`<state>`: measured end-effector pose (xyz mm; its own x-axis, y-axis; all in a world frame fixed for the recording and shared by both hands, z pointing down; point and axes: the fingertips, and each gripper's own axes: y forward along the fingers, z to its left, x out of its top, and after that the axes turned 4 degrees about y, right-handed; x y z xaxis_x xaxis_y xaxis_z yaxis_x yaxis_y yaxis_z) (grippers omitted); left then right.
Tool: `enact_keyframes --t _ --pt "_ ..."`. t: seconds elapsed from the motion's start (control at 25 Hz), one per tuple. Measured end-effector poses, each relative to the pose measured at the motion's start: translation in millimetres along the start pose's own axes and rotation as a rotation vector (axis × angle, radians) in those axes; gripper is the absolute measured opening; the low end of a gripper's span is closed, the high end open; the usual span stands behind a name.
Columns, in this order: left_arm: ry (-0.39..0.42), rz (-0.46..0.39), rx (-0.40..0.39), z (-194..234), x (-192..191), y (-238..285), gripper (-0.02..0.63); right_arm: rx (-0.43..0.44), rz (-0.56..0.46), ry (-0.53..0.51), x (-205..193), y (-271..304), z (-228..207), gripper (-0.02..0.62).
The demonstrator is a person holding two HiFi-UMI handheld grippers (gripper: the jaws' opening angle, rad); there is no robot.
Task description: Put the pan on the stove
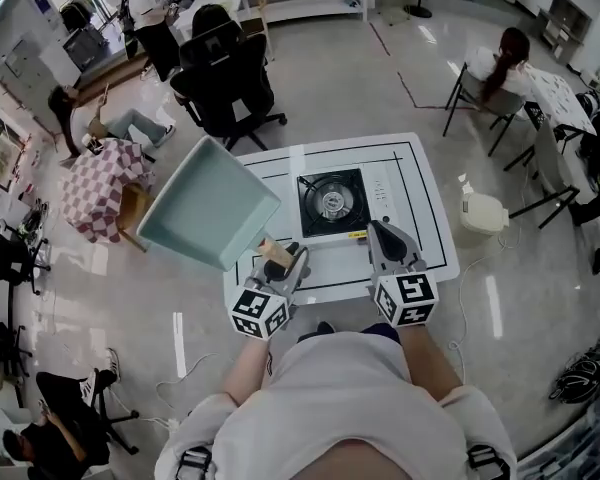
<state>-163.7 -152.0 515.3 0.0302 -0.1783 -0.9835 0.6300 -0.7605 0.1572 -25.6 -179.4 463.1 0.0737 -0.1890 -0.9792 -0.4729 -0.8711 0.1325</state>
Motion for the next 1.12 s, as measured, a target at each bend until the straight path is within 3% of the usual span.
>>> enact_keyframes --t 0.56,1.12 --pt "-0.040 -0.001 0.027 17.5 20.2 48.2 0.089 0.044 0.048 -0.005 7.7 34.2 -38.5 0.009" --pt "-0.176 0.064 -0.147 -5.4 3.9 82.0 0.092 0.054 0.076 0.019 2.1 40.7 -64.5 0.009"
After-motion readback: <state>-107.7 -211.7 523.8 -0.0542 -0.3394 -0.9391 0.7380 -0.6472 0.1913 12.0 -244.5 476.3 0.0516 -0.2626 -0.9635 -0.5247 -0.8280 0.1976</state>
